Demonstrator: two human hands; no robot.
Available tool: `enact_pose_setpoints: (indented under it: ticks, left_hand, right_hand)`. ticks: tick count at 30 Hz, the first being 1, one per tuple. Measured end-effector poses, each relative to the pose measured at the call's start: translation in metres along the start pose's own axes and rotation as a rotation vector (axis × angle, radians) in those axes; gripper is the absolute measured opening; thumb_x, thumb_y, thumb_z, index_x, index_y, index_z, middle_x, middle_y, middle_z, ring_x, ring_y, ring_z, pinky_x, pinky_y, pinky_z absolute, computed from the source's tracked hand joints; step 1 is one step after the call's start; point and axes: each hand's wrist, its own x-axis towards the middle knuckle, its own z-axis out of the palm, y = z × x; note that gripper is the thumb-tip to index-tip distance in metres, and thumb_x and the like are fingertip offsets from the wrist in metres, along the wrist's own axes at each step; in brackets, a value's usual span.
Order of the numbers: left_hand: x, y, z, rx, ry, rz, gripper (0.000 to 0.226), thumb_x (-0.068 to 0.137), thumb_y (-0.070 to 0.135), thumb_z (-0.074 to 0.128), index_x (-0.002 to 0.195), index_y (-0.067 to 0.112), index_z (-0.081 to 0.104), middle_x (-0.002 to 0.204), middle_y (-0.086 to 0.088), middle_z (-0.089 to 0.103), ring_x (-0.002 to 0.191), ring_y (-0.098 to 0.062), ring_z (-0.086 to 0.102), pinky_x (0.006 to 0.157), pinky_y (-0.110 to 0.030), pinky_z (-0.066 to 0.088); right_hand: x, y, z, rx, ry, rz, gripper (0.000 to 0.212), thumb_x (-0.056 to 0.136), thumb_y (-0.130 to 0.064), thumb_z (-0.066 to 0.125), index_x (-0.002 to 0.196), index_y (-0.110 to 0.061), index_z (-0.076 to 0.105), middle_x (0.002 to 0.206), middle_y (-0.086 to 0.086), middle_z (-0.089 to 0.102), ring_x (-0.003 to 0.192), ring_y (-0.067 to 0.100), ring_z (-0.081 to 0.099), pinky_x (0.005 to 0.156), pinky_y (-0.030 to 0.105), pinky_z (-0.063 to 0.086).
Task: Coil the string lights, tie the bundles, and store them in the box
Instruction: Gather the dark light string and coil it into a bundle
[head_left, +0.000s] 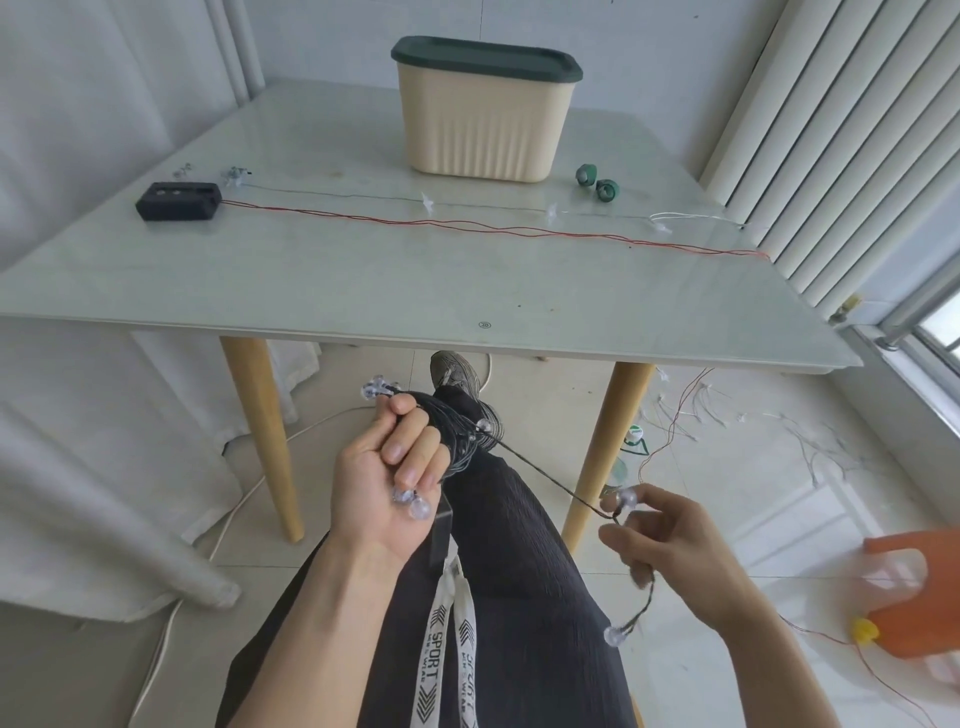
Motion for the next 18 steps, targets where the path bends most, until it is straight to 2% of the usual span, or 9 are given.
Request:
enact_pose_setpoints:
  ticks: [2,4,8,12,15,18]
  left_hand:
    - [0.002,0.004,-0.003,-0.001,0.017,0.027,0.033,0.106,0.023,0.033,0.078,0.017,0.049,0.048,0.008,0.028,0.031,-0.007,0.026,0.034,-0.019,0.025]
    - [0.003,0.006,-0.006,0.014,0.037,0.044,0.033,0.107,0.022,0.032,0.078,0.017,0.049,0.049,0.009,0.028,0.032,-0.007,0.026,0.035,-0.019,0.025]
    - [0.005,0.003,-0.004,0.071,0.113,0.065,0.031,0.107,0.025,0.033,0.081,0.018,0.050,0.053,0.009,0.029,0.037,-0.006,0.026,0.038,-0.018,0.028]
    - [0.005,-0.004,0.003,0.160,0.196,0.061,0.027,0.106,0.023,0.035,0.085,0.017,0.049,0.059,0.007,0.035,0.044,-0.010,0.037,0.044,-0.019,0.038]
    - [0.002,-0.010,0.006,0.273,0.198,-0.023,0.027,0.106,0.023,0.038,0.084,0.015,0.052,0.064,0.001,0.055,0.052,-0.017,0.061,0.044,-0.020,0.049]
    - [-0.003,-0.019,0.007,0.412,0.100,-0.159,0.028,0.105,0.023,0.039,0.085,0.013,0.056,0.082,-0.013,0.074,0.070,-0.029,0.074,0.046,-0.023,0.052]
  right_hand:
    - [-0.004,0.001,-0.002,0.035,0.014,0.012,0.015,0.075,-0.020,0.081,0.078,-0.010,0.071,0.058,0.004,0.045,0.051,0.019,0.030,0.048,0.025,0.027]
    - [-0.007,0.000,-0.004,0.068,0.018,-0.002,0.018,0.077,-0.021,0.084,0.071,-0.011,0.071,0.060,0.002,0.044,0.053,0.018,0.025,0.050,0.026,0.021]
    - [-0.013,-0.011,-0.004,0.004,0.022,-0.024,0.019,0.090,-0.006,0.069,0.072,-0.010,0.072,0.058,-0.003,0.050,0.052,0.012,0.035,0.047,0.019,0.029]
    - [-0.025,-0.034,0.004,-0.215,-0.121,-0.081,0.020,0.086,-0.003,0.073,0.069,-0.013,0.074,0.061,0.001,0.064,0.058,0.010,0.051,0.057,0.018,0.041]
    - [-0.033,-0.050,0.012,-0.357,-0.241,-0.136,0.017,0.083,-0.008,0.076,0.071,-0.020,0.077,0.065,-0.005,0.069,0.058,0.006,0.053,0.061,0.020,0.043]
    - [-0.036,-0.065,0.018,-0.484,-0.304,-0.317,0.015,0.084,-0.016,0.077,0.075,-0.029,0.077,0.068,-0.015,0.065,0.060,0.006,0.048,0.062,0.023,0.043]
